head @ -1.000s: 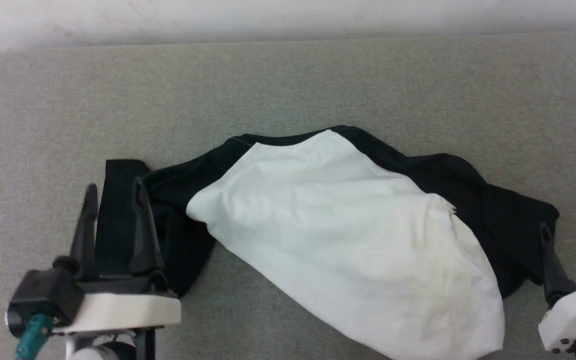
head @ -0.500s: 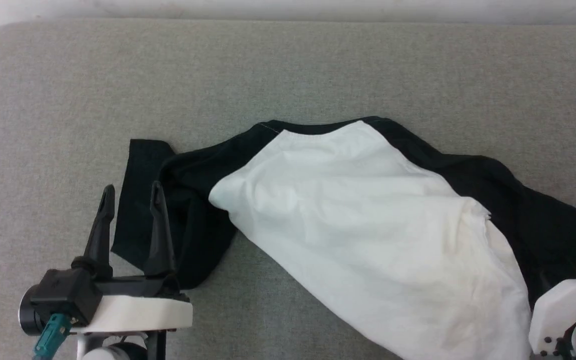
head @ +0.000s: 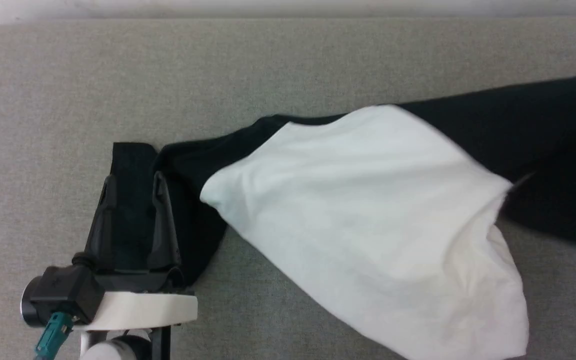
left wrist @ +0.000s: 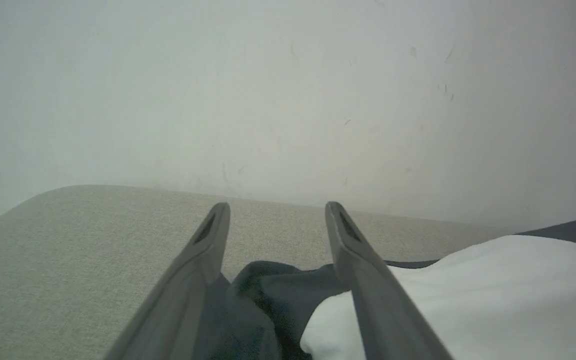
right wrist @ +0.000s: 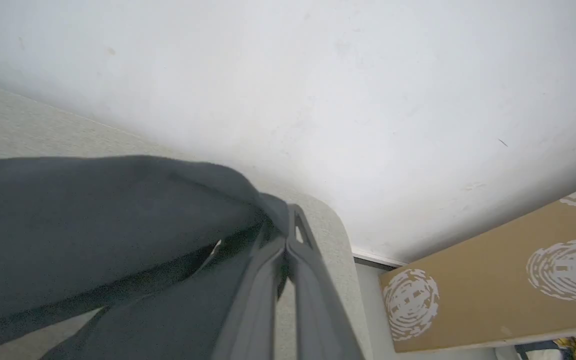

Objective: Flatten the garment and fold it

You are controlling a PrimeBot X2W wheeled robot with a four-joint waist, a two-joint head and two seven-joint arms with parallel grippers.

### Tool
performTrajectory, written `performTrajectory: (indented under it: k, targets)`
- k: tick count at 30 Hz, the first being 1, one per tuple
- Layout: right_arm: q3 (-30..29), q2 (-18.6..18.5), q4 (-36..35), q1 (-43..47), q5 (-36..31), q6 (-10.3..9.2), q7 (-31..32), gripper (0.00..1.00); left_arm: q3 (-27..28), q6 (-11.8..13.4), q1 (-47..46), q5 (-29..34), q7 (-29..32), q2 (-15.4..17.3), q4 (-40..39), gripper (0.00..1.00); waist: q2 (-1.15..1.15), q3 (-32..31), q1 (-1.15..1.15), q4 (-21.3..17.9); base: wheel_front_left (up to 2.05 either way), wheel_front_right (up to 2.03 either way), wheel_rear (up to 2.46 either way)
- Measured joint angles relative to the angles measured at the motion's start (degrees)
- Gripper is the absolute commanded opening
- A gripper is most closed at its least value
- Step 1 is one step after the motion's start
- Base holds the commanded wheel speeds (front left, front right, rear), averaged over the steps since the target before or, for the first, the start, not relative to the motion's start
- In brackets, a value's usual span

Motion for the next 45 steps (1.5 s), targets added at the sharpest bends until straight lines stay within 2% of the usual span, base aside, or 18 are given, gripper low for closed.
performTrajectory:
  k: [5,8,9,10,12,13,14,16,19,23,25,29,35,39,45]
  targets:
    - [0.94,-11.38,8.27,-8.81,2.22,0.00,2.14,0.00,-1.11,-0.66,-2.47,0.19,-0.07,-0.56,0.24,1.00,0.00,2.73,0.01,0.57,0.00,0.00,0.00]
    - [2.32,-14.51,14.45,-11.67,2.55,0.01,2.02,0.00,-1.70,-1.08,-3.47,0.19,-0.23,-1.04,0.87,1.00,0.00,4.50,0.01,1.47,0.00,0.00,0.00]
    - [2.61,-14.55,16.56,-12.33,2.69,0.01,2.02,0.06,-1.93,-1.13,-3.86,0.19,-0.33,-1.23,1.11,1.00,0.00,5.04,0.01,1.85,0.00,0.00,0.00]
    - [3.07,-14.37,18.55,-12.85,2.71,0.01,2.08,0.14,-2.02,-1.45,-4.17,0.19,-0.48,-1.51,1.33,1.00,0.00,5.50,0.01,2.28,0.00,0.00,0.00]
    - [3.74,-13.58,22.07,-13.05,2.56,0.01,3.50,0.42,-2.46,-1.53,-4.70,0.19,-0.51,-1.94,1.79,1.00,0.00,6.26,0.01,3.20,0.00,0.00,0.00]
    - [3.78,-12.66,23.65,-13.04,2.60,0.01,4.26,0.63,-2.58,-1.54,-4.87,0.19,-0.55,-2.01,2.02,1.00,0.00,6.58,0.00,3.59,0.00,0.00,0.00]
    - [3.69,-11.60,25.03,-13.04,2.54,0.01,4.95,1.00,-2.68,-1.57,-4.97,0.19,-0.55,-2.08,2.26,1.00,0.00,6.87,0.00,3.94,0.00,0.00,0.00]
    - [4.05,-10.09,26.75,-13.00,2.36,0.01,6.00,1.00,-2.98,-1.60,-5.10,0.18,-0.56,-2.24,2.98,1.00,0.00,7.08,0.02,4.53,0.00,0.00,0.00]
    - [5.15,-9.21,25.65,-13.15,2.10,0.01,3.52,1.00,-2.97,-1.60,-5.11,0.19,-0.55,-2.18,3.47,1.00,0.00,6.36,-0.01,4.77,0.00,0.00,0.00]
    - [7.90,-7.88,20.48,-14.73,3.53,0.00,0.33,1.00,-2.82,-1.60,-5.01,0.16,-0.49,-1.91,3.78,1.00,0.00,4.57,0.00,4.54,0.00,0.00,0.00]
    - [9.34,-5.47,16.91,-14.86,6.61,0.00,0.45,1.00,-2.80,-1.58,-4.53,0.10,-0.44,-1.75,3.81,1.00,0.00,3.29,-0.01,4.22,0.00,0.00,0.00]
    - [14.49,-0.54,9.39,-10.53,12.56,0.01,5.98,1.00,-2.81,-1.49,-2.96,0.07,0.01,-1.55,3.57,1.00,0.00,0.32,-0.02,3.15,0.00,0.00,0.00]
    - [21.71,2.75,2.40,2.29,16.83,0.00,13.80,1.00,-3.15,-1.47,-2.38,0.05,0.37,-1.33,2.55,1.00,0.00,-2.68,-0.02,2.21,0.00,0.00,0.00]
    - [25.80,2.91,2.57,7.64,16.86,0.00,15.70,1.00,-3.47,-1.46,-2.35,-0.02,0.36,-1.41,2.59,1.00,0.00,-2.90,-0.01,3.01,0.00,0.00,0.00]
    - [29.04,3.15,9.10,8.73,14.38,-0.01,13.45,1.00,-3.74,-1.45,-2.33,-0.41,0.26,-1.68,2.82,1.00,0.00,-1.85,-0.01,5.31,0.00,0.00,0.00]
